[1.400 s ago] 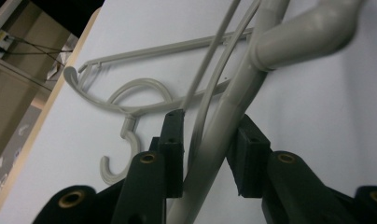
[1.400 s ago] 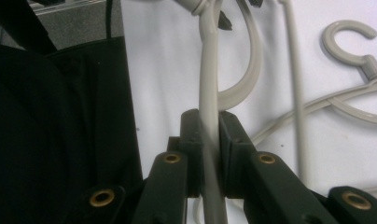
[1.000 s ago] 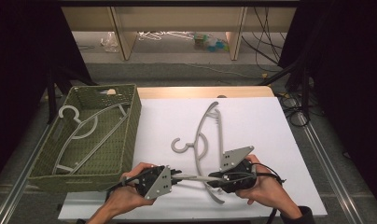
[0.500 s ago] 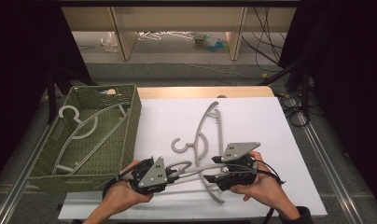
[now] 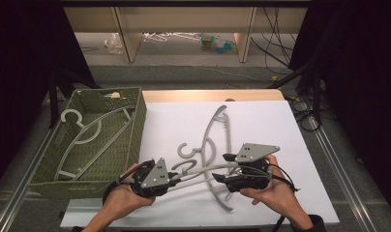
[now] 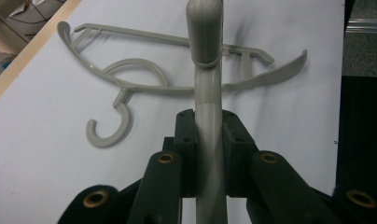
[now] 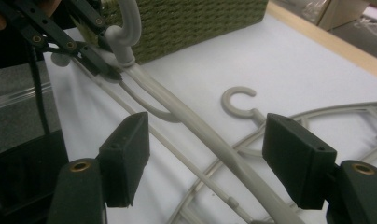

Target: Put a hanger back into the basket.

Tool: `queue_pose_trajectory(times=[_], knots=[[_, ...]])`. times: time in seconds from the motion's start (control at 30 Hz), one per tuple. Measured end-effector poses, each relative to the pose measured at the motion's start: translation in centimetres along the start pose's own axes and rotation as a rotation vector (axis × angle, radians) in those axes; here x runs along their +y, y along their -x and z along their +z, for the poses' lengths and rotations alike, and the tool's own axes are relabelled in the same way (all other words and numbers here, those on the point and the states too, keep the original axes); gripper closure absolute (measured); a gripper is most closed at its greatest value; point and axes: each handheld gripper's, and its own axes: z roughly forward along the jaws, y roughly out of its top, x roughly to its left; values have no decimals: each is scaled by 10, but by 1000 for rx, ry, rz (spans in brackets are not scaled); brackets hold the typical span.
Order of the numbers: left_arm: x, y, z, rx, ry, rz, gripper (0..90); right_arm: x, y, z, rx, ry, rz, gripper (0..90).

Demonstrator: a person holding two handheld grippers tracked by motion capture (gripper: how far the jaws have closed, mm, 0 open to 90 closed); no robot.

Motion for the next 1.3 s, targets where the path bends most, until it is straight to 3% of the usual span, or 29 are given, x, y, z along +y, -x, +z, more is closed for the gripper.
queue_pose_trajectory(times=[0.23, 0.33, 0.5, 0.87, 1.07, 1.3], knots=[[1, -14, -18, 53, -5, -71, 788, 0, -2, -1, -1, 10, 6, 329], [2, -20, -23, 54, 12, -104, 788, -2, -3, -1, 0, 12, 12, 320], [2, -26, -28, 48, 38, -126, 788, -8, -3, 3, -22, 19, 35, 283], [10, -43, -41, 65, 92, -181, 788, -25, -8, 7, -4, -6, 49, 280], [11, -54, -62, 114, 147, -226, 788, -36, -7, 11, 0, -29, 63, 276], [12, -67, -87, 133, 203, -274, 788, -39, -8, 12, 2, -34, 63, 274]])
